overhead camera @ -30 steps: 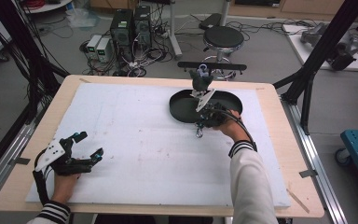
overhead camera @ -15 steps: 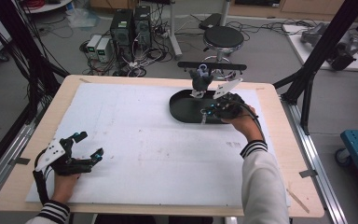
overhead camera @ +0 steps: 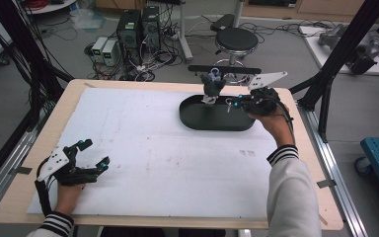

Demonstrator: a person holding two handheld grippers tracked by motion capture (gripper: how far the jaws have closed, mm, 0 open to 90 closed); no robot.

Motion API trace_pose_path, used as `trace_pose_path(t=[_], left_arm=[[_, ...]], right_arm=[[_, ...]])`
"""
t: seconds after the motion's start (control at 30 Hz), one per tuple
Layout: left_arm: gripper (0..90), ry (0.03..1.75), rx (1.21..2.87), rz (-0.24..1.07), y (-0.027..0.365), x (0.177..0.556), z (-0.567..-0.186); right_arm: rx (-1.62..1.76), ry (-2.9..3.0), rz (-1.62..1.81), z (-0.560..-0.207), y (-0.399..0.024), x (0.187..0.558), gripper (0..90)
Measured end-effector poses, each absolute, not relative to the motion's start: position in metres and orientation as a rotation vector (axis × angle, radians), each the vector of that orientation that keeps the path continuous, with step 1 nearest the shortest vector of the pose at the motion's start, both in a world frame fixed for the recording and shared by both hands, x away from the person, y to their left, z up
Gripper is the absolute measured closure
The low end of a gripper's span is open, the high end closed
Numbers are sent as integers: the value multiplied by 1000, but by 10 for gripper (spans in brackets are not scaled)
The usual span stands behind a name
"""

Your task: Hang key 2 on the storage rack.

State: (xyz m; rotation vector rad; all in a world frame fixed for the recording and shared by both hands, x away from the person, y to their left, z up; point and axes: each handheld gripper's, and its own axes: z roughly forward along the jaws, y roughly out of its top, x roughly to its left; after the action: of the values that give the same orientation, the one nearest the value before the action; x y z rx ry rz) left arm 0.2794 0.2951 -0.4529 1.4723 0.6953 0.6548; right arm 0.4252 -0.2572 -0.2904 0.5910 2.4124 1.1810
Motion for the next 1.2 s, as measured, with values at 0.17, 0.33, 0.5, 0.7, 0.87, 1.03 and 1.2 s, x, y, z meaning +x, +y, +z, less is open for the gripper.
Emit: trace_pose_path(t=[0.17,0.33,0.5,0.7,0.87,1.03,1.2], left_arm=[[68,697,1472,653,295,279,-453],[68,697,1474,651,296,279,-453],[68,695,1474,654,295,279,-453],[68,697,1473,653,295,279,-453],[68,701,1465,648,296,280,-453],[68,703,1466,647,296,280,-453],[68,702,1466,646,296,280,-453]], right_arm=[[614,2356,1212,-275,-263,428,888],[644,2313,1231,-266,-267,433,888],[678,2293,1236,-263,-270,439,888],[694,2276,1232,-254,-274,451,887],[750,2278,1224,-244,-276,462,887],[774,2262,1214,-235,-276,472,888],[803,2288,1183,-239,-273,479,887]])
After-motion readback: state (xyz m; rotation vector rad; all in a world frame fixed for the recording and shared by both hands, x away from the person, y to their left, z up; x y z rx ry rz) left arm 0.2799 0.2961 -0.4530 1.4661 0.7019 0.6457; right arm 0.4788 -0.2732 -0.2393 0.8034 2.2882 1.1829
